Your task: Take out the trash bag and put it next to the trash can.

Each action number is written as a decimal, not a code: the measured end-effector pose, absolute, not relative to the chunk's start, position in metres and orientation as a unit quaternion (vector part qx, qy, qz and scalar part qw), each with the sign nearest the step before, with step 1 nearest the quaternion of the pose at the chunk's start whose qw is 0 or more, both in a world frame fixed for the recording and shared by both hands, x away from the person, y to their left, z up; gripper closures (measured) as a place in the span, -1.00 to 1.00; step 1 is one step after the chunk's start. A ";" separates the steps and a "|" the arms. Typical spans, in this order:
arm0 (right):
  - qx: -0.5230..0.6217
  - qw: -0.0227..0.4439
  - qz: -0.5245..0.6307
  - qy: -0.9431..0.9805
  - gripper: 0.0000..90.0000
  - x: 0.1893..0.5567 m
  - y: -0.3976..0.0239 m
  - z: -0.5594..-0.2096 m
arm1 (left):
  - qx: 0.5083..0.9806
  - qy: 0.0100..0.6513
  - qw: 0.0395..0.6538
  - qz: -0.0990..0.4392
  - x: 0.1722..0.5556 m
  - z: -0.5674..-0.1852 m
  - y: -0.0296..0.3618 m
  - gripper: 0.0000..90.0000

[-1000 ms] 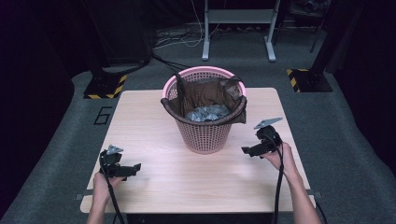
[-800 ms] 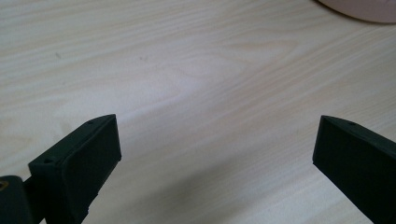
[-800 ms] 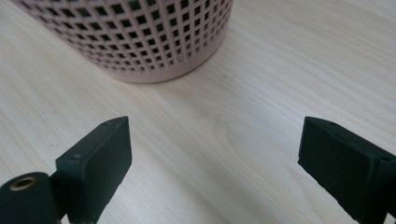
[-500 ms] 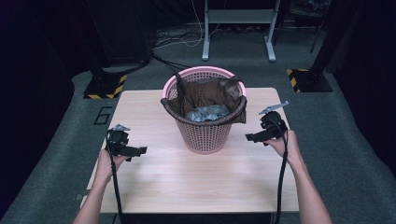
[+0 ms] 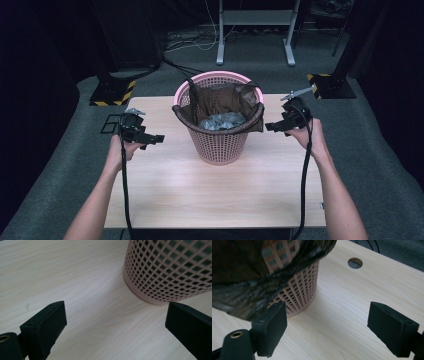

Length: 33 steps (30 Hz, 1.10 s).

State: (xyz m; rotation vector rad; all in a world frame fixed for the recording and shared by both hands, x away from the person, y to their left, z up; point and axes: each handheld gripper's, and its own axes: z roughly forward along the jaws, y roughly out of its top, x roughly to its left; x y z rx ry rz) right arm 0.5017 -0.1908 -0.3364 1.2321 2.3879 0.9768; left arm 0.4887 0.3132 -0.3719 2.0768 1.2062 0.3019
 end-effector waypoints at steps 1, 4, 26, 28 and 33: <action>0.427 0.143 0.340 0.826 -0.66 0.503 -0.191 -0.333 | 0.804 0.465 0.353 0.114 0.491 -0.367 0.312 -0.92; 0.430 0.145 0.342 0.823 -0.66 0.506 -0.193 -0.324 | 0.806 0.459 0.358 0.110 0.498 -0.355 0.310 -0.92; 0.422 0.165 0.364 0.814 -0.65 0.530 -0.177 -0.273 | 0.803 0.450 0.369 0.125 0.548 -0.285 0.293 -0.91; 0.424 0.167 0.364 0.812 -0.69 0.533 -0.174 -0.270 | 0.806 0.445 0.370 0.122 0.554 -0.280 0.285 -0.92; 0.424 0.163 0.370 0.810 -0.78 0.542 -0.167 -0.263 | 0.814 0.432 0.368 0.128 0.567 -0.272 0.264 -0.92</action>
